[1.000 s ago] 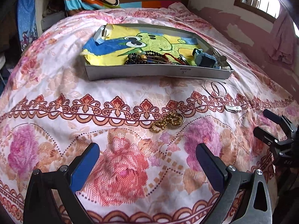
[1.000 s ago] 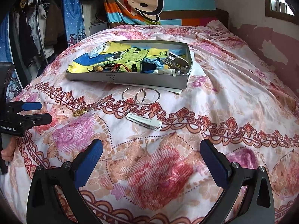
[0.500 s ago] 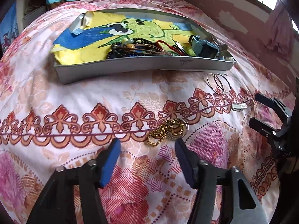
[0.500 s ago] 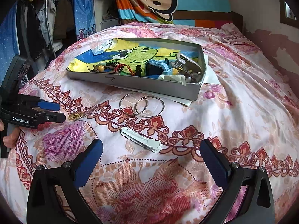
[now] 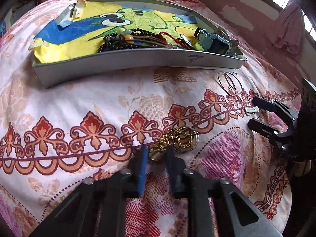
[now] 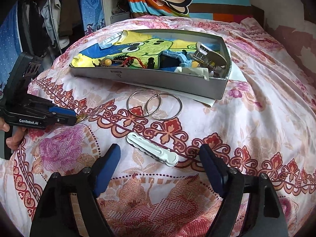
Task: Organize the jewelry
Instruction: 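Close the left tool on the gold chain while the right tool grasps the white hair clip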
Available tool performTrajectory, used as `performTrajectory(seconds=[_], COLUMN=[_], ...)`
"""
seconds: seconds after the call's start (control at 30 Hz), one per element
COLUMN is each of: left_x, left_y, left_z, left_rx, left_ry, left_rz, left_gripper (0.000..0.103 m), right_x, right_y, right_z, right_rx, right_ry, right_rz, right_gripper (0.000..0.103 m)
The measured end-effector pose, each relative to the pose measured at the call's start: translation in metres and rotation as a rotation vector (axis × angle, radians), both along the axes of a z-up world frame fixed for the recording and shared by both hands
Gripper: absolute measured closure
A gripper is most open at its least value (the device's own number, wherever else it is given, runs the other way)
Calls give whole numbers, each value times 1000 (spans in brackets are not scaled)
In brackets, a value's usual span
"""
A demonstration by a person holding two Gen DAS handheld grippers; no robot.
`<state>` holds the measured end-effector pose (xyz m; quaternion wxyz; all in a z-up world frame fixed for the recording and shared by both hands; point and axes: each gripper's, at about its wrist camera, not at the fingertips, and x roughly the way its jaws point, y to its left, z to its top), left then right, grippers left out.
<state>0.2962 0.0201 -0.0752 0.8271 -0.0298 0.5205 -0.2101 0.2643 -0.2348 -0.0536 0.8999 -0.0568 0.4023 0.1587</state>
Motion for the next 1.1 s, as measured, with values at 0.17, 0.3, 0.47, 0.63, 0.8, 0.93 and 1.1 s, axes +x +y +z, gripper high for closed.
performTrajectory(seconds=[0.17,0.3,0.47,0.63,0.8,0.93,1.1], left_x=[-2,-4,-7,-14,-18,-20,-19], left_y=[8,21,35,42,47,48,33], left_z=[0,-2,-2,1,5,6,3], left_rx=[-74,-158,-235,-282,-360,-350,-209], left_ry=[31,80,124,143,165,164,141], left_rz=[12,69,133,174,193,183,160], left_gripper=[87,88,88,88,88,88,88], right_x=[0,-1,-4,-5,-9,-12,-12], right_y=[5,6,9,13,19,22,23], right_z=[-2,-1,1,2,2,3,1], right_rx=[-12,-9,-7,13,33,52,47], right_ry=[2,-2,-10,-1,1,-1,6], right_rz=[19,32,44,72,104,128,128], right_gripper=[39,52,71,86,90,90,89])
